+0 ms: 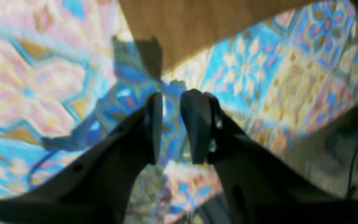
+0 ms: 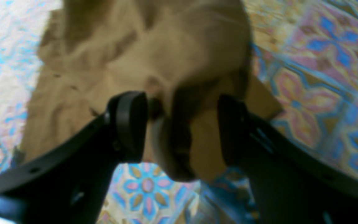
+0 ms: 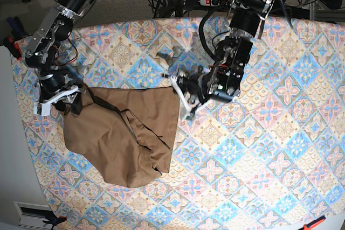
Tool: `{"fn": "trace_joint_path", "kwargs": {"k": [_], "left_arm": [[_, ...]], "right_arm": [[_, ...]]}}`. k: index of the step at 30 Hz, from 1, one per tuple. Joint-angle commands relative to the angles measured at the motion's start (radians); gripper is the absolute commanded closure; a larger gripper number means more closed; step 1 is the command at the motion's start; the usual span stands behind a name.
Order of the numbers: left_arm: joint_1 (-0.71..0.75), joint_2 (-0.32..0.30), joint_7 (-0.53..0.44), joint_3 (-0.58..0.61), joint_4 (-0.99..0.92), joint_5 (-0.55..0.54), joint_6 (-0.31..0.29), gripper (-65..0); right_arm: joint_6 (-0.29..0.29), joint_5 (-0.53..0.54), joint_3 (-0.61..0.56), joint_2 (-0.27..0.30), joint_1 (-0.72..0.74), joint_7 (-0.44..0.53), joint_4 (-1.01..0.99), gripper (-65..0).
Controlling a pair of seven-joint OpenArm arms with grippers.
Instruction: Layout the t-shirt on the table in an organized manner, then fold the t-shirt properly
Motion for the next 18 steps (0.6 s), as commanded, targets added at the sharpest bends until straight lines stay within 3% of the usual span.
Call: {"fn": "trace_joint_path", "kwargs": {"k": [1,5,7,10,18], "left_arm": [[-0.008,0.011,-0.009,-0.027,0.032,-0.017,-0.034,-14.6],[0.044,0.022,-0.080,-0.177,0.033,-0.043,-0.252,-16.3],[0.072,0.026,-0.111,-0.259,0.027,-0.084,-0.316,-20.8],[0.084,0.025,-0.114,-0.341,-0.017,-0.141,-0.341,-26.4],[0.061,0.028,-0.149,-0.351,-0.157,-0.155,-0.344,-27.0]], "right_arm": [[0.001,0.014,0.005,0.013,0.012,0.021,0.019,-34.6],[0.001,0.014,0.001,0.013,0.012,0.021,0.019,-34.6],[0.001,0.014,0.000,0.013,0.012,0.021,0.019,-34.6],[0.001,0.014,-0.002,0.013,0.012,0.021,0.019,-34.6],[0.001,0.014,-0.002,0.013,0.012,0.021,0.019,-34.6]]}}
